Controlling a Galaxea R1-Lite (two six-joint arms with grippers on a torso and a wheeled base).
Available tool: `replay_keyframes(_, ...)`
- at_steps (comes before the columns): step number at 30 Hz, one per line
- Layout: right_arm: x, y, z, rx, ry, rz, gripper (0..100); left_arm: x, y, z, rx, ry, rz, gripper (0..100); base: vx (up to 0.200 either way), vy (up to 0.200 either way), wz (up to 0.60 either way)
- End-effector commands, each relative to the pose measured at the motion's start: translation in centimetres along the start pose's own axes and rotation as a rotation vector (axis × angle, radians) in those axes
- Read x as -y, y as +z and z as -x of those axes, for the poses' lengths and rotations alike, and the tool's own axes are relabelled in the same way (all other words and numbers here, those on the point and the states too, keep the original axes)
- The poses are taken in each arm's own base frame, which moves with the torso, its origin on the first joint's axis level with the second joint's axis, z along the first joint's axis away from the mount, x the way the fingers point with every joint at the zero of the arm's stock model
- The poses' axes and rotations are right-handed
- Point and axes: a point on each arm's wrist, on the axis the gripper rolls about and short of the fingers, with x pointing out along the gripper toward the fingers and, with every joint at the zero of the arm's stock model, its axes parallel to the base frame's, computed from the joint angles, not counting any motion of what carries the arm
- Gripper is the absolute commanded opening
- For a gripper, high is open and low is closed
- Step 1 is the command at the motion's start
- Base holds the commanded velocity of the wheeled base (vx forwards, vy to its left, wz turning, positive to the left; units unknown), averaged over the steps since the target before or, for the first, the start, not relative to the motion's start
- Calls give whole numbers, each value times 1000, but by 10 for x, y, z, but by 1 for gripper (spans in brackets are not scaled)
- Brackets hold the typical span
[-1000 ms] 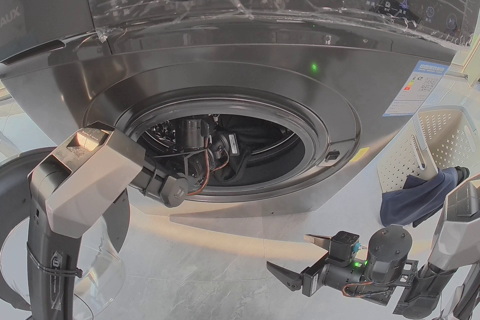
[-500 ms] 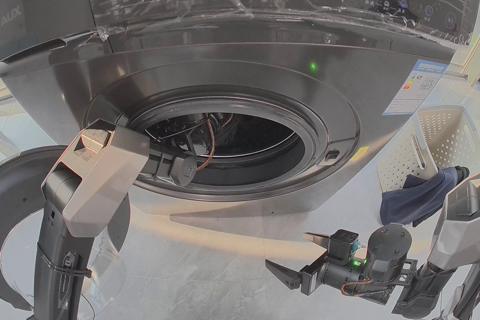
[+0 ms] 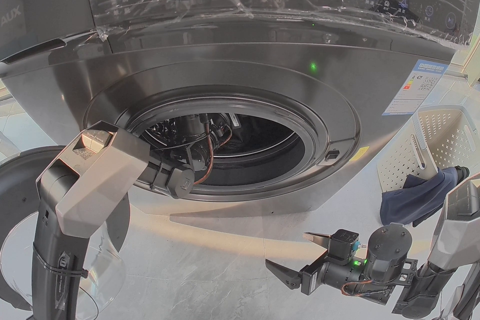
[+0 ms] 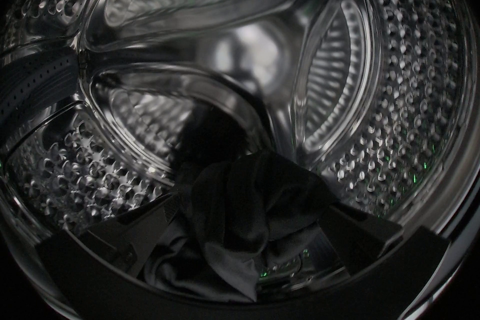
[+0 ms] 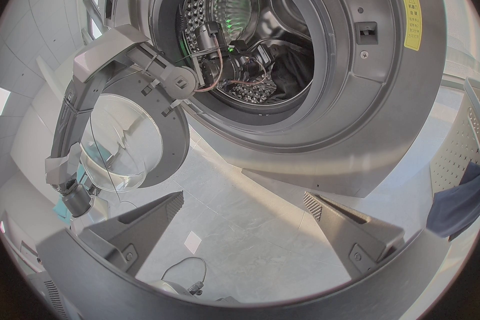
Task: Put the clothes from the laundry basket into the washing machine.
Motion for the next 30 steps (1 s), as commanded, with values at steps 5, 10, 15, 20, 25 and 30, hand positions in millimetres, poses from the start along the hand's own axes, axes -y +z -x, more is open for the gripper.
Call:
replay_keyframes(5,2,-1,2,-6,-9,-1,100,15,3,49,-138,7,-103,100,0,0,0)
replay_keyframes(10,3,-2,3,-14,-10,0,100,36,-10,83,-225,-47,-127,100,0,0,0)
replay_keyframes(15,6,-3,9,-21,-19,-2,100,29,-17,100,-211,-60,-243,100,0,0,0)
replay_keyframes(20,4,-1,12,-18,-11,-2,100,21,-20,129,-259,-73,-275,100,0,0,0)
replay_keyframes(25,6,-2,16,-26,-19,-1,100,22,-23,161,-281,-129,-274,100,0,0,0)
replay_keyframes(30,9,8,28,22,-26,-10,100,17,-10,196,-264,-216,-258,100,0,0,0)
